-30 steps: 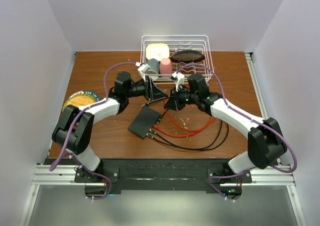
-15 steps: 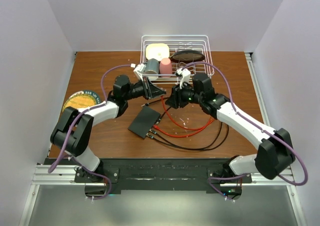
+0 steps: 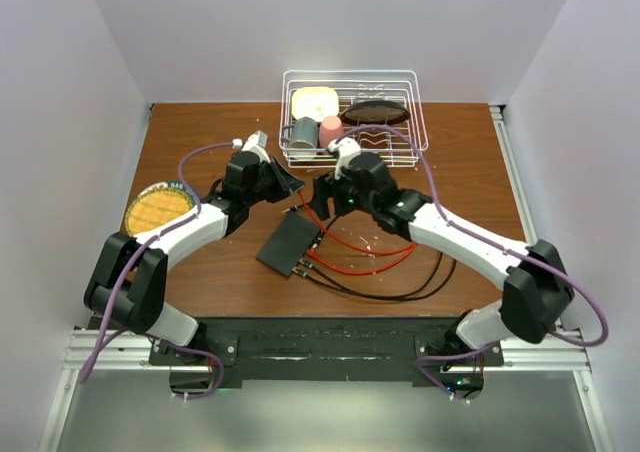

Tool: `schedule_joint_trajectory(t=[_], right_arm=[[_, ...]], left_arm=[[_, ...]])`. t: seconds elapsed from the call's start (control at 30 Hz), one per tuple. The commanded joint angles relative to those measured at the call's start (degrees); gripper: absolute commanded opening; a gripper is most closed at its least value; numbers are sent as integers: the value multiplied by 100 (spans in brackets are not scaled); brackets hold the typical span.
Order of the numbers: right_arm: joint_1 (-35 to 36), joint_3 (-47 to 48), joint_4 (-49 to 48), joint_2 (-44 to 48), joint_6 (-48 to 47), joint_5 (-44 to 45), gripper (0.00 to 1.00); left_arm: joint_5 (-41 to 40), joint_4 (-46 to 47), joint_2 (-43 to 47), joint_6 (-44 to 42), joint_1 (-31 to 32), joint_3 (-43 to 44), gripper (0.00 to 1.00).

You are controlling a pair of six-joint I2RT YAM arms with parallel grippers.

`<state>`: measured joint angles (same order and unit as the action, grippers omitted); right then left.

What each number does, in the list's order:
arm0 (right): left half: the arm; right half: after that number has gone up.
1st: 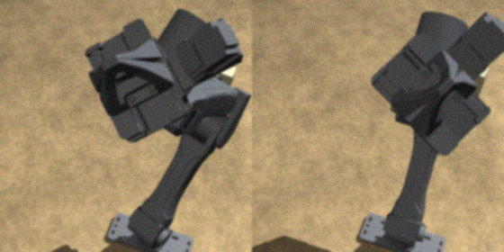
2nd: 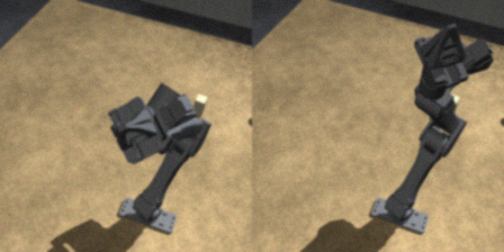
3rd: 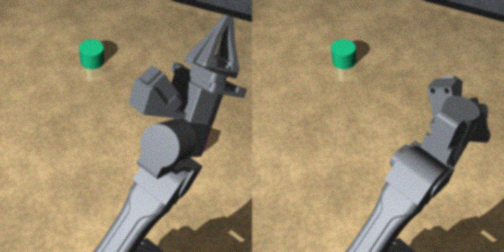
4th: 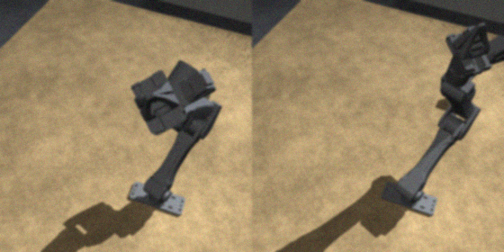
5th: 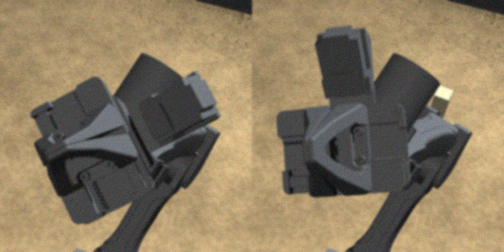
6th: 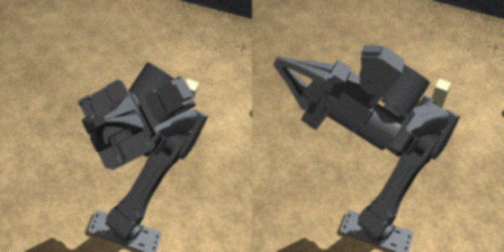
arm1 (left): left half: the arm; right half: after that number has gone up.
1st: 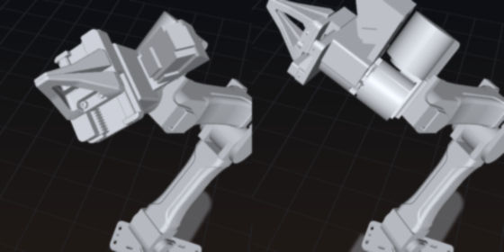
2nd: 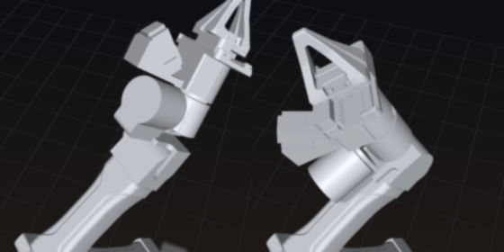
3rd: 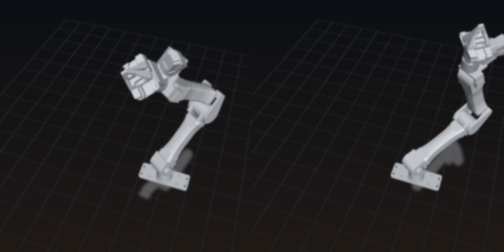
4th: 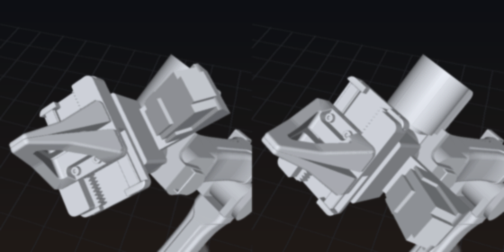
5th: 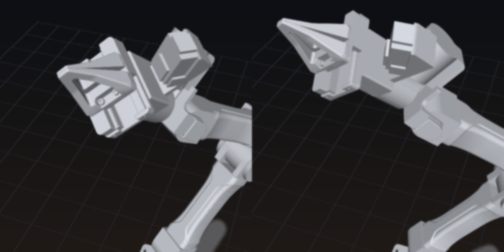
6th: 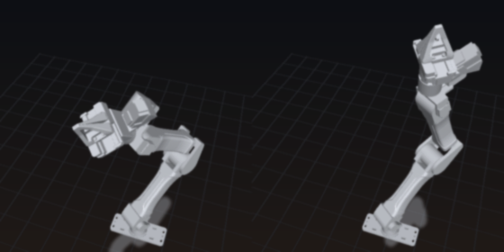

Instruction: Insert the plug into the switch port

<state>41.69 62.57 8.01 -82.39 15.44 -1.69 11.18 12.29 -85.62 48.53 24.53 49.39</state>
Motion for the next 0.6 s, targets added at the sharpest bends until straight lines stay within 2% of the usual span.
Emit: schedule_joint_trajectory(t=[0.0,0.2,0.37,0.57], right_arm=[[418,502,-142,-373,257,836,77],[814,889,-247,-954,380,1267,73],[928,1134,-264,-1226,442,1654,60],[955,1267,-212,-1429,451,1901,55]], left_arm=[[-880,-526,335,323,16,194,0],[-977,-561,441,394,16,141,0],[-837,-456,406,394,16,133,0],[-600,-280,336,429,16,106,0]])
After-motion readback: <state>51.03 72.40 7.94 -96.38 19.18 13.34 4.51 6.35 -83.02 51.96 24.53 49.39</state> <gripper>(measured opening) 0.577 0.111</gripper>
